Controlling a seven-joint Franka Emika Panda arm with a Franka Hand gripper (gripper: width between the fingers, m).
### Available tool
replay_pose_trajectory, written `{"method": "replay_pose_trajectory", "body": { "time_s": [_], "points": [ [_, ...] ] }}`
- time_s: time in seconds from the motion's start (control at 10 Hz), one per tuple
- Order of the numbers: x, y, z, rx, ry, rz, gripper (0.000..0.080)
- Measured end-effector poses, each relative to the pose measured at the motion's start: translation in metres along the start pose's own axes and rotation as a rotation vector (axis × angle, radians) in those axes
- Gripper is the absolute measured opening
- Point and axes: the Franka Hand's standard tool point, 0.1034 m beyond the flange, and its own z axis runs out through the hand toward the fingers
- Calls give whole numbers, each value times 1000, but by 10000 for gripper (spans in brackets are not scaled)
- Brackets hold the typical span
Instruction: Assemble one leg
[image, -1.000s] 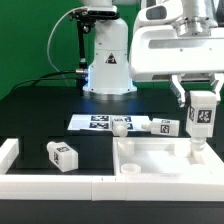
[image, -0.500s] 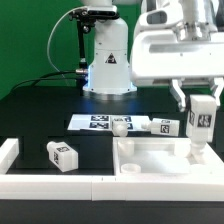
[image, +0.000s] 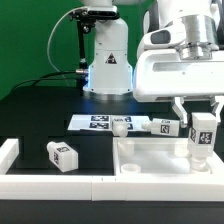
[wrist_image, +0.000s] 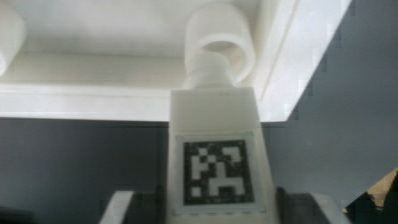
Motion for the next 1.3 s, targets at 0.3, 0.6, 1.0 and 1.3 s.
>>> {"method": "replay_pose_trajectory", "body": {
  "time_s": [0.3, 0.6, 1.0, 1.3],
  "points": [
    [-10, 0, 6, -2, -13, -7, 287],
    [-8, -2, 9, -2, 32, -14, 287],
    [-12, -3, 11, 2, -25, -20, 628],
    [12, -6, 13, 16, -185, -9, 644]
  ]
}}
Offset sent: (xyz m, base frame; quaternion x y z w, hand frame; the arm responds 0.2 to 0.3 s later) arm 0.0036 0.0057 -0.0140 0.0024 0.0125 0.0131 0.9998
